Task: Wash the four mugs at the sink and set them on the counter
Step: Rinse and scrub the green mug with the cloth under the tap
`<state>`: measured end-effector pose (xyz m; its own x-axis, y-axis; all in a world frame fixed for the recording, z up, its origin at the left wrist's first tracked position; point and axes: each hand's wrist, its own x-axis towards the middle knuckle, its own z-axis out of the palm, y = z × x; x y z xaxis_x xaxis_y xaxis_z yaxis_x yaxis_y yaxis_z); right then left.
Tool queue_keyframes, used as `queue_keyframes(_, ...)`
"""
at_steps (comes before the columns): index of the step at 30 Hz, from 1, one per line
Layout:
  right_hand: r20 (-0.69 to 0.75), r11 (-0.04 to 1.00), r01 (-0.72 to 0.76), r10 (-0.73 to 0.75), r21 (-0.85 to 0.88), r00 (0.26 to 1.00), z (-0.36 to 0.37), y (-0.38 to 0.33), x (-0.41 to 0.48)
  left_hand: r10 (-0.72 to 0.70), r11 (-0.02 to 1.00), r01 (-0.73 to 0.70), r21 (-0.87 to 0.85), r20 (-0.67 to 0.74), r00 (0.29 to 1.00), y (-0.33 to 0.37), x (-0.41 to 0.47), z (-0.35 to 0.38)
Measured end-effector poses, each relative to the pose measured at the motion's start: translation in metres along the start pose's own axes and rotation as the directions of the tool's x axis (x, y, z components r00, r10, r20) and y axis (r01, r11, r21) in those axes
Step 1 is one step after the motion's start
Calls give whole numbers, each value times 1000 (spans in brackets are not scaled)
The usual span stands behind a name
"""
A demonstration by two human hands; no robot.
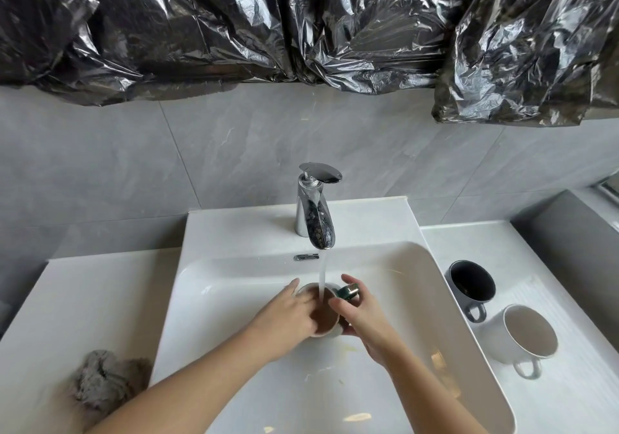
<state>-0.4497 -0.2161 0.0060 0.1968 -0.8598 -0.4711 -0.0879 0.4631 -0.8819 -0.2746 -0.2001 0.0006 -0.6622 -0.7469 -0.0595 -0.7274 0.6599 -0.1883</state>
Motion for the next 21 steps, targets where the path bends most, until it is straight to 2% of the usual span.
queue_keyframes(3,-2,1000,5,-5,-23,1000,5,-2,-1,-88,995,82,60,119,989,-3,2,-10)
queue_keyframes(5,-8,1000,8,-8,27,1000,7,0,-3,-36,998,29,54,129,991,4,3,-7)
queue_keyframes(7,1,994,7,-7,112,1000,7,6,-7,-55,998,49,41,146,988,10,0,-12)
queue_keyframes(11,18,969,-15,11,248,1000,9,17,-12,-117,985,136,-111,160,980,32,-1,-6)
queue_keyframes(14,-35,989,5,0,151,999,11,12,-12,-205,919,275,-283,253,945,43,-1,-20)
queue_keyframes(15,-46,995,15,-10,98,999,10,9,-11,-229,930,291,-223,265,937,41,1,-14)
queue_keyframes(17,-15,1000,20,-20,17,1000,8,2,-8,-216,960,250,-125,241,946,32,6,-8)
queue_keyframes(19,9,1000,22,-21,-22,1000,8,-3,-5,-169,984,176,-37,145,975,18,5,-3)
queue_keyframes(21,-9,999,25,-25,-34,1000,8,-8,-4,-100,994,104,-32,101,990,9,6,-8)
